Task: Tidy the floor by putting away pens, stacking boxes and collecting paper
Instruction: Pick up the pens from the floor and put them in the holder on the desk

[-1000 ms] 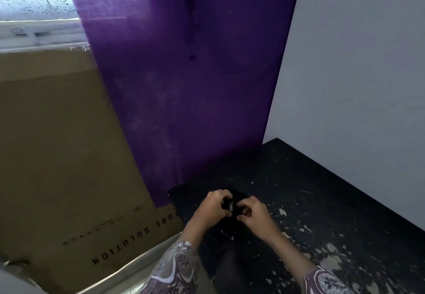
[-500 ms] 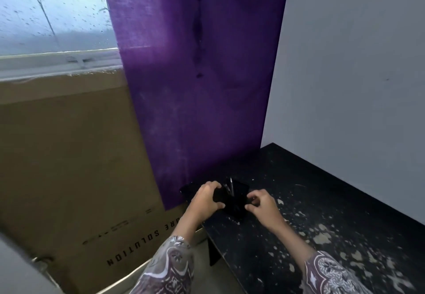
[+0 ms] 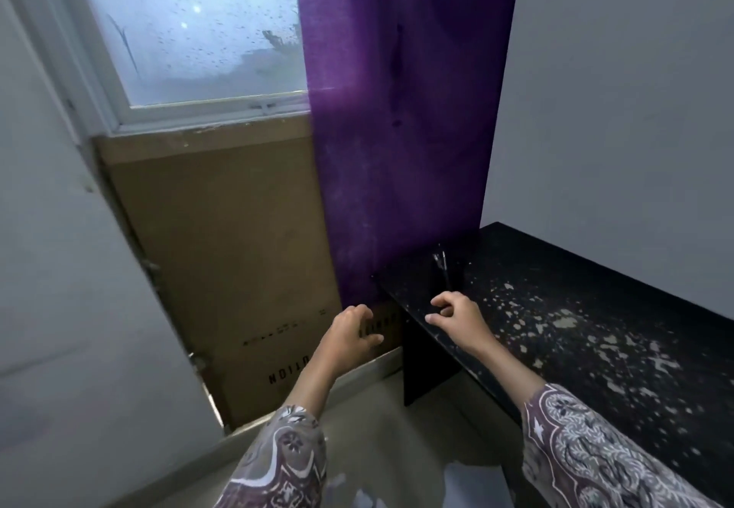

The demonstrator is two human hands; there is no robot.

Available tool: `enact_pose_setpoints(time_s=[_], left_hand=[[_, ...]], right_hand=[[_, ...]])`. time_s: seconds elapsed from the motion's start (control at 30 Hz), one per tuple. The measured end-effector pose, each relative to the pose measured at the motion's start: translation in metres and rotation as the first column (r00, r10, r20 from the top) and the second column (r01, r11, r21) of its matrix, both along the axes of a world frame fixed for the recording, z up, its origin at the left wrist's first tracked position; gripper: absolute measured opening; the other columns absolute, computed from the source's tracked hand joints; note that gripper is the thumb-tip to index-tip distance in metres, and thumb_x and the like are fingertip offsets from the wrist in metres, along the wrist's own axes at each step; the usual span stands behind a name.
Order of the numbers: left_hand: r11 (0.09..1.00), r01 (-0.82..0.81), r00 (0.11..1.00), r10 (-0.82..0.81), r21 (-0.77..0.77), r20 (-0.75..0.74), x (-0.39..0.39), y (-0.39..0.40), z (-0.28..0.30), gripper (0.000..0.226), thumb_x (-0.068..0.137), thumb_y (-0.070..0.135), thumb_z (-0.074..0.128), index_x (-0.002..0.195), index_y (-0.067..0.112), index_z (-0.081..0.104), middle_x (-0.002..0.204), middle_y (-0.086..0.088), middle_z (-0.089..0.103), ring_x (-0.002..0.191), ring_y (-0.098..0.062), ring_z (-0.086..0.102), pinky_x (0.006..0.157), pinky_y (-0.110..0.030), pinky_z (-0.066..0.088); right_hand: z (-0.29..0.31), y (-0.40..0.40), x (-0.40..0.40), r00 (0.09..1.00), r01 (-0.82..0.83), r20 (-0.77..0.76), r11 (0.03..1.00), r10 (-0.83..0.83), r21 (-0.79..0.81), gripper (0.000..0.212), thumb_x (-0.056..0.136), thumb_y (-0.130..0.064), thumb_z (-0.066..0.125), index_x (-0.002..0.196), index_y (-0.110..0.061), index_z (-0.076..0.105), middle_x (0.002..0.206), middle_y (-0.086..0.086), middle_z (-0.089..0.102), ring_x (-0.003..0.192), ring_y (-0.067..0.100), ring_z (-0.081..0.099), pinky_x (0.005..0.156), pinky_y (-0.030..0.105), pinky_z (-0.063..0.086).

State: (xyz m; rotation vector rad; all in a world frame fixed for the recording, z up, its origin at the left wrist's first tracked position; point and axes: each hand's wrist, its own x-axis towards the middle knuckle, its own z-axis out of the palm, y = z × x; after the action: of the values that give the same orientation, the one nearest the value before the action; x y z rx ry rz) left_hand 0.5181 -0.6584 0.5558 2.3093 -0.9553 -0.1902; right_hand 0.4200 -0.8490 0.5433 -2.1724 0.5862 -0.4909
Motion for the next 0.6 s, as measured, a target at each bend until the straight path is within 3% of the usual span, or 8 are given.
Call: enact_pose_setpoints(time_s=[0.37,0.5,0.6], left_hand=[[0.971,-0.229,0.971,0.233,0.062,-0.054,-0.064,0.158,-0.002,0.044,0.084,0.028,0.065,0.121,0.009,0.052,0.127,-0.008,0.053,0.115,-0.019,0.051,0.089,-0.023,0.039],[0.935,-0.349,0.933,0.353,0.063,-0.073,-0.090,0.212,-0.002,0.042,0.084,0.025,0.066,0.118,0.006,0.053,0.122,-0.012,0.055,0.114,-0.025,0.052,0.091,-0.029,0.041],[0.885,-0.463,0.879,0.465,0.049,-0.106,-0.118,0.250,-0.006,0.040,0.085,0.025,0.065,0.116,0.004,0.054,0.121,-0.015,0.057,0.113,-0.028,0.054,0.092,-0.032,0.042]], right_hand=[[-0.002,0.138,-0.043,0.940,-0.328,-0.133,0.940,0.315,-0.093,0.034,0.083,-0.016,0.066,0.115,-0.007,0.058,0.114,0.008,0.055,0.096,0.015,0.051,0.082,0.023,0.042],[-0.001,0.176,-0.049,0.890,-0.444,-0.170,0.889,0.423,-0.113,0.036,0.082,-0.017,0.067,0.116,-0.008,0.057,0.109,0.005,0.054,0.095,0.013,0.049,0.080,0.021,0.038],[-0.003,0.201,-0.062,0.850,-0.519,-0.180,0.847,0.496,-0.114,0.039,0.082,-0.017,0.067,0.119,-0.010,0.055,0.117,0.007,0.054,0.105,0.017,0.051,0.085,0.024,0.041]])
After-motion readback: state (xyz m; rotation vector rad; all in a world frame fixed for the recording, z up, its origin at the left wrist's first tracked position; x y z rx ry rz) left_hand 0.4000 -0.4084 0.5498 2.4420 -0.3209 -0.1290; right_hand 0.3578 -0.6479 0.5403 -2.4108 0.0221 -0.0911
